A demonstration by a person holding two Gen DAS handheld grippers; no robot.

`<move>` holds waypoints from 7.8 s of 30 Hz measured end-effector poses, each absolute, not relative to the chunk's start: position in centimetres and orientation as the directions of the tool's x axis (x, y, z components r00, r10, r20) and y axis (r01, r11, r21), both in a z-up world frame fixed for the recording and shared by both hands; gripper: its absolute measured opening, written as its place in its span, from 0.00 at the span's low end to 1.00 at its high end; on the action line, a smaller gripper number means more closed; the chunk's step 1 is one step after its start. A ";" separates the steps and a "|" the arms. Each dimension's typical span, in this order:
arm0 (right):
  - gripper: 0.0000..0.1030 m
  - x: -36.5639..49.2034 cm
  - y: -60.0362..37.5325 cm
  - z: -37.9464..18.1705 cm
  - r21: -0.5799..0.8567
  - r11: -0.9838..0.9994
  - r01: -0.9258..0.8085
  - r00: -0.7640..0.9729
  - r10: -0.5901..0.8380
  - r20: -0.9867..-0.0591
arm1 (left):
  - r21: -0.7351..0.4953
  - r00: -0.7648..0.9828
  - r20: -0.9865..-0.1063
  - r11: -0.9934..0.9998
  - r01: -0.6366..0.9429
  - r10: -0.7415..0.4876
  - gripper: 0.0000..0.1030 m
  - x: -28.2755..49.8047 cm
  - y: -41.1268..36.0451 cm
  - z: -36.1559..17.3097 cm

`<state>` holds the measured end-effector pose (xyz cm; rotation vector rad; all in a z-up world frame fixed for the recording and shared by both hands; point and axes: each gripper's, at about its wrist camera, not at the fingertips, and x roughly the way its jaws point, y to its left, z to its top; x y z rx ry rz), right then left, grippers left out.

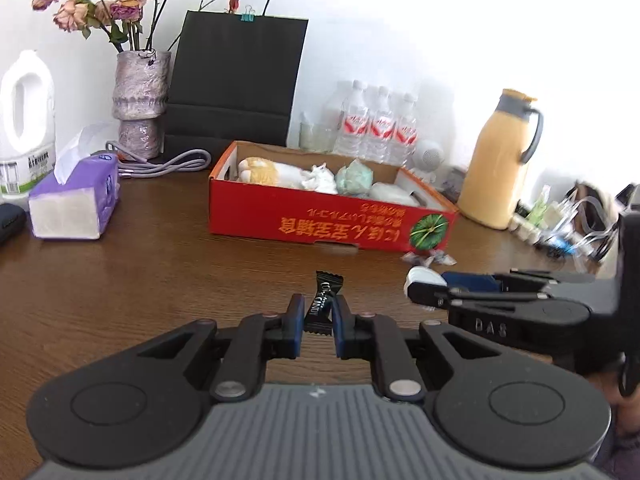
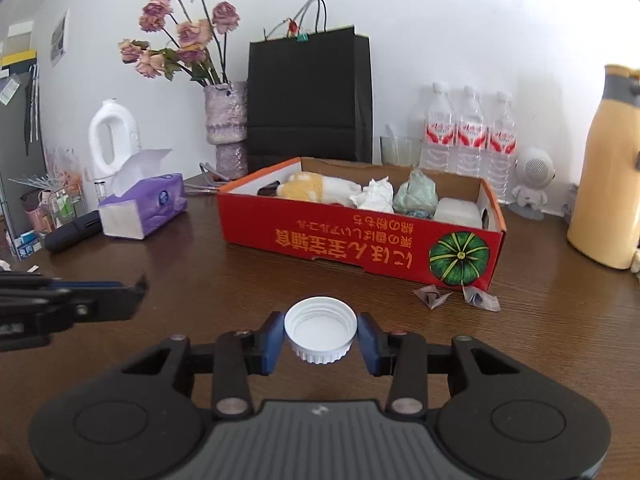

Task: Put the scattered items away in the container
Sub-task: 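Carry the black candy toward the box with the left gripper while the right gripper carries the lid, then drop the candy into the box with the left gripper while the right gripper drops the lid there, then withdraw both grippers from the box back over the table, then grasp the clear wrapper scrap with the right gripper while the left gripper grasps the white paper scrap, then carry the white scrap toward the box with the left gripper while the right gripper carries the clear scrap, then drop the white scrap into the box with the left gripper while the right gripper drops the clear scrap there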

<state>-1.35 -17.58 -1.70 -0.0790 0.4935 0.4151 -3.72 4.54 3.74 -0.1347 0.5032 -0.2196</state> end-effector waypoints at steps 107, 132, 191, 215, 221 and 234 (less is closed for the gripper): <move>0.81 -12.3 -21.1 -1.5 0.081 0.958 -0.276 0.876 0.285 -0.389 | 0.079 0.890 -0.436 0.980 0.185 -0.133 1.00 -10.5 0.9 2.8; 0.24 14.3 -25.2 -4.9 0.099 0.978 -0.181 0.737 0.202 -0.645 | -0.011 0.783 -0.554 0.944 0.331 -0.281 0.77 7.0 -5.1 2.1; 0.10 -14.4 -20.5 0.1 0.064 0.967 -0.249 0.932 0.257 -0.257 | -0.133 0.899 -0.308 0.950 0.283 -0.311 0.03 -10.8 0.3 5.1; 0.10 20.6 -23.0 18.7 0.283 0.931 -0.232 0.808 0.347 -0.476 | -0.201 0.725 -0.620 0.954 0.224 -0.301 0.03 25.6 0.4 21.1; 0.11 27.0 -21.5 13.1 0.286 0.946 -0.153 0.632 0.316 -0.708 | -0.126 0.563 -0.796 0.971 0.205 -0.222 0.03 30.4 0.9 15.0; 0.22 31.8 -17.2 1.1 0.287 0.949 -0.130 0.368 0.315 -0.875 | -0.123 0.455 -0.873 0.982 0.145 -0.177 0.21 33.8 2.4 6.1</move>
